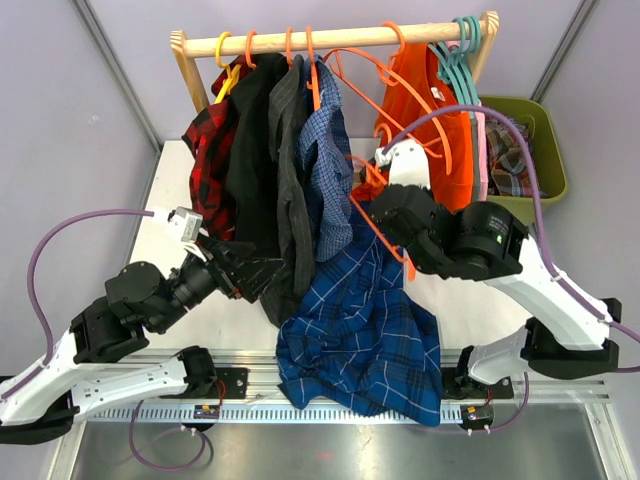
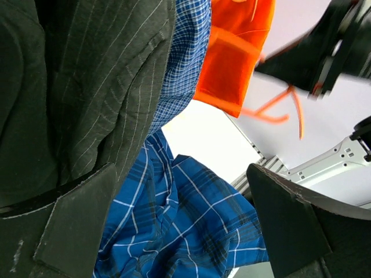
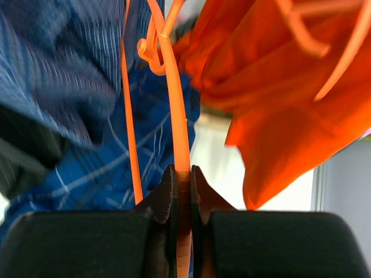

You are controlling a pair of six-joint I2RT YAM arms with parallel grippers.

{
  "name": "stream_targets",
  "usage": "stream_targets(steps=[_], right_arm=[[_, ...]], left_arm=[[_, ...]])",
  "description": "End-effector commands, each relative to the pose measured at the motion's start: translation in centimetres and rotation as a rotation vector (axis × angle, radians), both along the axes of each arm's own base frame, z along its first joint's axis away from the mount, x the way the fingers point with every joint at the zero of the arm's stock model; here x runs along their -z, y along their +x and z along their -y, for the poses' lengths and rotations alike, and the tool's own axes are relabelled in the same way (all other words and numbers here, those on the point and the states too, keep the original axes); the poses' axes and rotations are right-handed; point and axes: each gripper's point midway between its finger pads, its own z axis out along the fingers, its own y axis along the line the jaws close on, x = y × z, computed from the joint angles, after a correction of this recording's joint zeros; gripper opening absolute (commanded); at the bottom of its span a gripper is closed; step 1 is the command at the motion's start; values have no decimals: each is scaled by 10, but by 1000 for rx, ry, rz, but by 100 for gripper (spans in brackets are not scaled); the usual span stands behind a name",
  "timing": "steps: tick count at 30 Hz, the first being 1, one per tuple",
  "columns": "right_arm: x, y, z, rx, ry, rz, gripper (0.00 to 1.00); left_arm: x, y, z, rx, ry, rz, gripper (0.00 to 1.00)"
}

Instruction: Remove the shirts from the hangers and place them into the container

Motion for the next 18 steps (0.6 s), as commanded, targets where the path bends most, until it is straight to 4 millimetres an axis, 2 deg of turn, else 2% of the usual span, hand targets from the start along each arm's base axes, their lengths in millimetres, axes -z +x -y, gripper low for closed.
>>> stream_targets(steps=[1, 2, 3, 5, 8, 13, 14, 16, 18], right_arm=[[-34, 10, 26, 72, -117, 118, 0], [-37, 15, 18, 76, -131, 134, 0], [-49, 19, 21, 99, -124, 169, 0], [-60, 24, 19, 103, -155, 199, 0], [-80, 35, 6, 103, -170, 258, 0], [-115, 46, 0, 109, -203, 361, 0], [-121, 49, -6, 115, -182, 382, 0], [-136, 52, -4, 128, -217, 419, 0], [-154, 56, -10, 149, -150, 473, 0]], left_arm=[[-3, 2, -3, -14, -15, 19, 99], [-3, 2, -4, -17, -18, 19, 99], [-3, 1, -5, -17, -19, 21, 99], [-4, 0, -7, -17, -24, 24, 99], [-3, -1, -8, -16, -32, 26, 99], [0, -3, -9, -8, -46, 29, 99], [1, -3, -9, -5, -48, 30, 99], [1, -4, -9, 1, -51, 36, 99], [0, -5, -7, 10, -60, 41, 99]])
